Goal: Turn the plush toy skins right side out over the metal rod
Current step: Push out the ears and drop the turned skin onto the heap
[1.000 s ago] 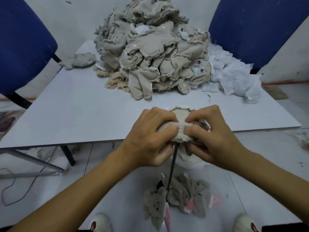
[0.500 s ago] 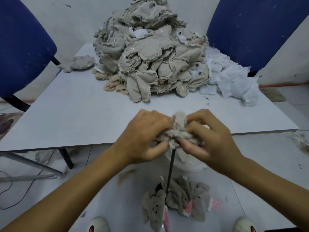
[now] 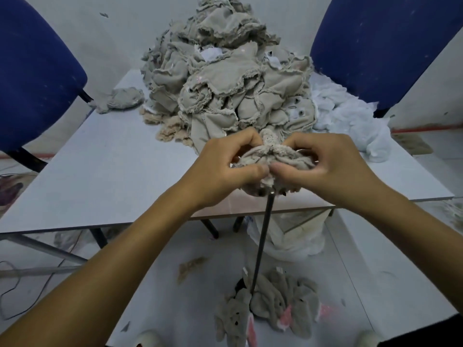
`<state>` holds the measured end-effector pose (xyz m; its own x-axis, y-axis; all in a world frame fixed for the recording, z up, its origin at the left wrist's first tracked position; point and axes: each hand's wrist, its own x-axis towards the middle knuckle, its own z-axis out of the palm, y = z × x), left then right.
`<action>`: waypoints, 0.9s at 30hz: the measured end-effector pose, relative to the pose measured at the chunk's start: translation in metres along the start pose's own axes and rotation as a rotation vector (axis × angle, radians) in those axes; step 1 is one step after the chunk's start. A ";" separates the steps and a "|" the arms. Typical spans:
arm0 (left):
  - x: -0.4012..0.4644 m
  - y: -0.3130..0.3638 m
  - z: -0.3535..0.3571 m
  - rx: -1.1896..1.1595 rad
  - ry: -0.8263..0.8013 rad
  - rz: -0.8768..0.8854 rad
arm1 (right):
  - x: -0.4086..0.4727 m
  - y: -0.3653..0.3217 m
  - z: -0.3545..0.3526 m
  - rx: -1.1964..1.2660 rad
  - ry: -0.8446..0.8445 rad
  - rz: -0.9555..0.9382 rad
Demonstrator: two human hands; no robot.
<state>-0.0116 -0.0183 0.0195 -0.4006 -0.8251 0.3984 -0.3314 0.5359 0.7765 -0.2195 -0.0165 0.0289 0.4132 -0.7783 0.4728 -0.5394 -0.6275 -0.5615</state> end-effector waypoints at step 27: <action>0.005 -0.023 0.020 -0.168 -0.026 -0.098 | -0.013 0.030 0.010 0.051 0.035 0.039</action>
<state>-0.0236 -0.0313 -0.0062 -0.3961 -0.8657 0.3060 -0.2231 0.4140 0.8825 -0.2337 -0.0256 -0.0005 0.3658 -0.8014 0.4732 -0.5163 -0.5978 -0.6132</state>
